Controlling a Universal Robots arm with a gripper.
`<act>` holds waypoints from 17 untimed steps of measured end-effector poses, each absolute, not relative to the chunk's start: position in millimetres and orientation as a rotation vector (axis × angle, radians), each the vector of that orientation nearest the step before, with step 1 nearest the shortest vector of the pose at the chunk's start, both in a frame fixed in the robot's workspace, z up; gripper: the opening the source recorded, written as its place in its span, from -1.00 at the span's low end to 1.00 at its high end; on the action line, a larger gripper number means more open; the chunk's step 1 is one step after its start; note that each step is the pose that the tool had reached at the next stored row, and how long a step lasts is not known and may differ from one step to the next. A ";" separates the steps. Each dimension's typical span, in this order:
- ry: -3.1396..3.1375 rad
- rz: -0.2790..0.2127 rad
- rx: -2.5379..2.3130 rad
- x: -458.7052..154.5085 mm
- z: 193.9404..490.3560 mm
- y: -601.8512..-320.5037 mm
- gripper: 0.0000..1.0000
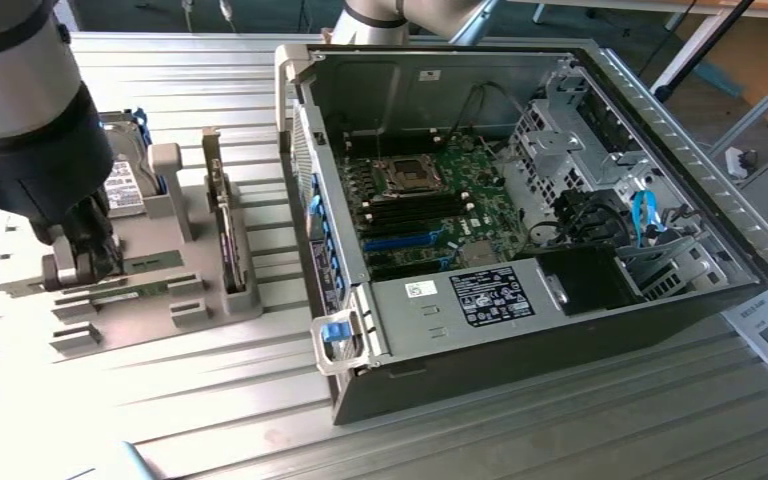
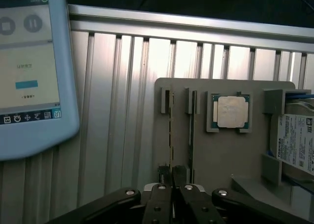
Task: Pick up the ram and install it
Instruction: 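Pick up the ram and move it above insertion slot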
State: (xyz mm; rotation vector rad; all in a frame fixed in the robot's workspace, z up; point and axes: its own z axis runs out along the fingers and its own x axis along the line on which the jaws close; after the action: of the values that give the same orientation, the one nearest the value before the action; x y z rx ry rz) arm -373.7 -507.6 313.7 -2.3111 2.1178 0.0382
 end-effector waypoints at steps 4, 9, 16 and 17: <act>2.118 0.038 -2.311 -373.8 327.8 -507.6 -0.75; 2.117 0.038 -2.311 -373.8 345.5 -507.6 -0.75; 2.117 0.037 -2.311 -373.8 363.9 -507.6 -0.75; 2.117 0.037 -2.311 -373.8 366.0 -507.6 -0.75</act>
State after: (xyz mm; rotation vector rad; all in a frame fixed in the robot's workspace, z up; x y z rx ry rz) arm -373.8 -507.6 366.0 -2.3107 2.1174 0.0375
